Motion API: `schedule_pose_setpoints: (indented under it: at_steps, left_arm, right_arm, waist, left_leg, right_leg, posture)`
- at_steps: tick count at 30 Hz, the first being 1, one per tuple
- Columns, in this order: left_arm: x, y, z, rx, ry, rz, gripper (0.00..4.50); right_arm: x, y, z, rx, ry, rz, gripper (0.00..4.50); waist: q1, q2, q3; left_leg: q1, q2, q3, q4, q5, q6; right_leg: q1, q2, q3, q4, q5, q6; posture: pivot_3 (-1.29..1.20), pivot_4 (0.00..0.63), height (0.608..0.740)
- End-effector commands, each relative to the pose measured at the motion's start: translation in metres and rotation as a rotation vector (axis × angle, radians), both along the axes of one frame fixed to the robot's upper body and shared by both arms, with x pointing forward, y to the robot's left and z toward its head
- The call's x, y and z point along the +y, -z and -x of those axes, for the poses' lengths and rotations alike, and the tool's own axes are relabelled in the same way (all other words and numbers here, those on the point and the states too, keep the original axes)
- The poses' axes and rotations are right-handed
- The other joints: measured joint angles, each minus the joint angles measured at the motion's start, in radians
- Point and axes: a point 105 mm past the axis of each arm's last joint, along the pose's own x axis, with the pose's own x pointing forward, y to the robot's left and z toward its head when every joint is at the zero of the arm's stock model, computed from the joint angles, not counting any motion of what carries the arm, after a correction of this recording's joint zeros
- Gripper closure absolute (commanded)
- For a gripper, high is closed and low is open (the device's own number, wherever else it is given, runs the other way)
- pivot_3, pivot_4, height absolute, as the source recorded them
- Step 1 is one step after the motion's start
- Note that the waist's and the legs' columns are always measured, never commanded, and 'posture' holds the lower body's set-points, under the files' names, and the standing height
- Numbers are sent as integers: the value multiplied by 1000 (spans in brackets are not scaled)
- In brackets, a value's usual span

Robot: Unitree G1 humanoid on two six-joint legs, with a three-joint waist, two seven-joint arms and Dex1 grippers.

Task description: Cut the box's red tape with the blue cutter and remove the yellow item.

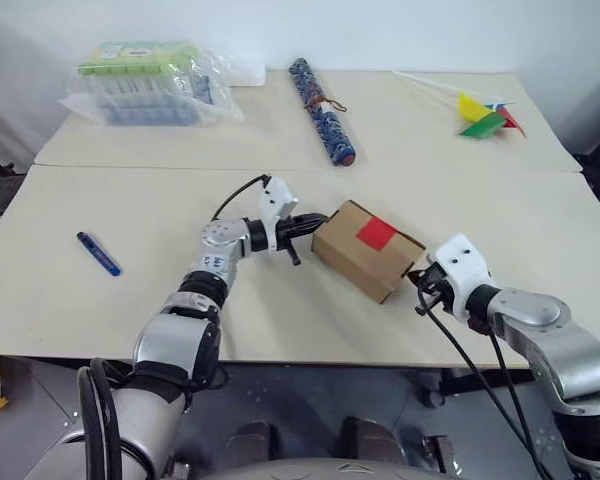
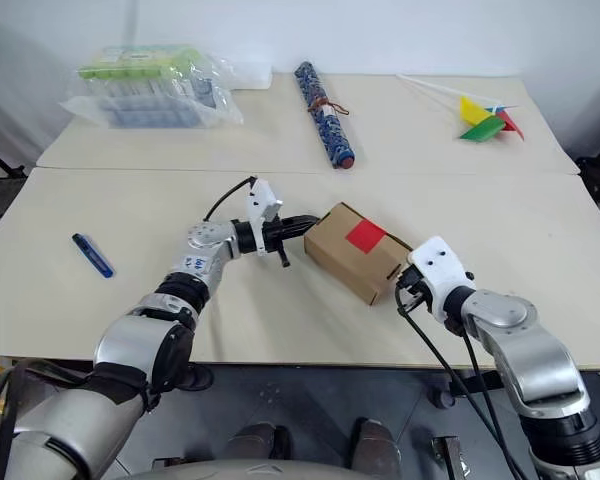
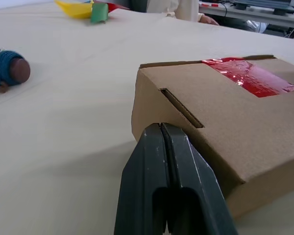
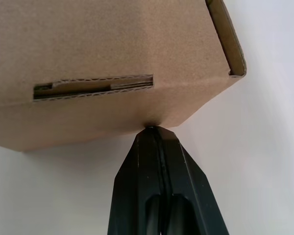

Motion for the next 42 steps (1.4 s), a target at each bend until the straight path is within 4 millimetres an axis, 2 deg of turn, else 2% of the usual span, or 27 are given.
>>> schedule_pose_setpoints:
  at_steps: [1, 4, 7, 16, 21, 27, 42]
  left_arm:
    - [-6, 3, 13, 20, 94, -27, 4473]
    - [11, 10, 21, 37, 96, -53, 4473]
    - [19, 11, 28, 45, 92, -62, 4473]
    - [21, 2, 32, 48, 40, -47, 4473]
    - [10, 6, 37, 53, 78, -55, 4473]
    - [1, 4, 38, 52, 96, -51, 4473]
    - [38, -3, 21, 58, -32, -80, 4473]
  right_arm:
    - [34, -24, 10, -66, -175, -16, 4500]
    - [44, -27, 16, -49, -235, -12, 4500]
    - [50, -28, 20, -27, -287, -4, 4500]
    - [58, -23, 20, -4, -335, 4, 4500]
    - [55, -17, 21, 16, -350, 45, 4500]
    - [34, -8, 19, 29, -346, 165, 4500]
    - [24, -22, 15, 13, -340, 193, 4500]
  waist:
    - [-1, 0, 0]
    - [-5, 0, 0]
    - [-11, 0, 0]
    - [-8, 0, 0]
    - [-8, 0, 0]
    - [3, -1, -1]
    - [13, -2, -1]
  left_leg:
    - [0, 0, 0, 0, 0, 0]
    - [0, 0, -1, 0, 0, 0]
    - [0, 0, -2, 0, 0, 0]
    - [-2, 0, -6, 3, 0, 0]
    - [-2, -1, -5, 3, 0, 0]
    - [-3, -1, -6, 4, 0, 0]
    - [-11, -2, -12, 15, 0, 0]
  right_leg:
    - [0, 0, 0, 0, 0, 0]
    - [0, 0, 0, 0, 0, 0]
    - [0, 0, 0, 2, 0, 0]
    - [0, 0, 0, 3, 0, 0]
    - [0, 0, 0, 3, 0, 1]
    - [0, 0, 0, 3, 1, 2]
    - [0, 0, -2, 4, 1, 2]
  posture:
    - [0, 150, 740]
    - [0, 150, 740]
    - [0, 150, 740]
    - [0, 150, 740]
    - [0, 150, 740]
    - [0, 150, 740]
    - [0, 150, 740]
